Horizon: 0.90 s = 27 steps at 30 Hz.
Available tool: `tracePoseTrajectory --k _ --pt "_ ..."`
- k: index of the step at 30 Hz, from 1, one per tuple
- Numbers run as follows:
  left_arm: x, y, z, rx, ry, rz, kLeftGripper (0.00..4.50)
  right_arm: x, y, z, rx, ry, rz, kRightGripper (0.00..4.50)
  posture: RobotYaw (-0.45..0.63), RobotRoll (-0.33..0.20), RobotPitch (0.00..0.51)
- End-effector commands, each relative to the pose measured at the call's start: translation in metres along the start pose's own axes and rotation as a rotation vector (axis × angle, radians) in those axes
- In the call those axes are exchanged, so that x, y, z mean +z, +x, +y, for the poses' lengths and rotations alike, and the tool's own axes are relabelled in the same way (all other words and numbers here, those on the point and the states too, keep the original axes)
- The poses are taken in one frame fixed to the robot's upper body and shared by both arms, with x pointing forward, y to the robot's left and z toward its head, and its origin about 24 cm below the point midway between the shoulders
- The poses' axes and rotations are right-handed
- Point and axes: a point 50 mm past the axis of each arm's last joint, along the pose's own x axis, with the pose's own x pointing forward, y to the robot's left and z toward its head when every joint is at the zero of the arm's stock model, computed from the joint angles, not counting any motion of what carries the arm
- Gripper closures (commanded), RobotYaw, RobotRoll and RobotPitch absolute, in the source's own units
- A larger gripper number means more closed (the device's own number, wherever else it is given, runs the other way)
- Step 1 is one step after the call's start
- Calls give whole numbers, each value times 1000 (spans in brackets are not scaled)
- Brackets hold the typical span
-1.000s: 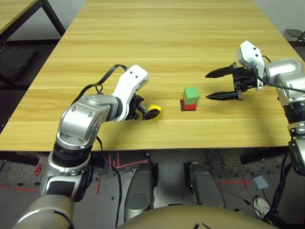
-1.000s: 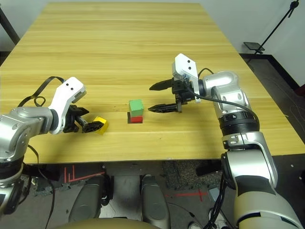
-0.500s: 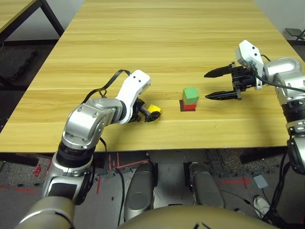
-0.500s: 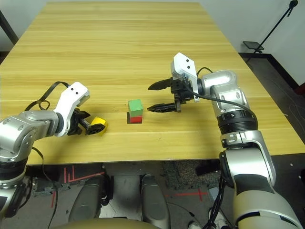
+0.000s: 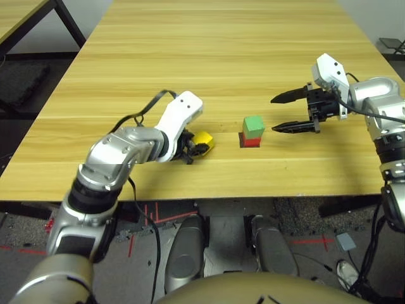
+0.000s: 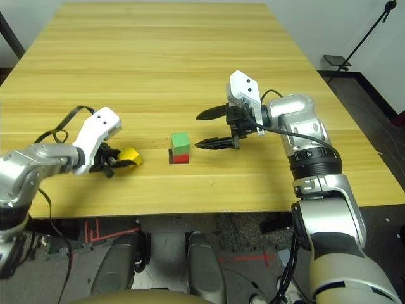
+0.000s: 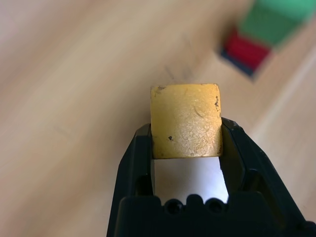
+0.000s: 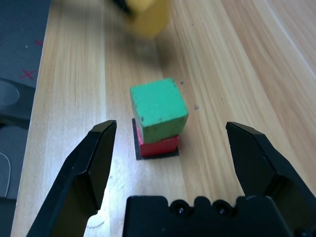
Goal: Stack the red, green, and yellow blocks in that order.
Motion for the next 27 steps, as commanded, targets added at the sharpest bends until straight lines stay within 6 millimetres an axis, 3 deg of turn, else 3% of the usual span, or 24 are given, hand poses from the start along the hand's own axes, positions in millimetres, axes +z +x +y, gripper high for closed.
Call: tracePoseTrajectory --k 1,7,12,27 --pt "22 3 -1 -107 83 -25 2587 -5 -2 4 13 12 9 0 291 20 104" --pt "51 16 -16 -282 193 -54 2587 -6 -2 7 22 12 1 0 258 35 103" --pt "61 34 -28 -373 245 -43 2587 -5 -3 12 23 6 -12 0 228 43 105" --pt "58 62 -30 -439 300 -14 2587 -5 -10 19 -14 15 -24 0 167 57 105"
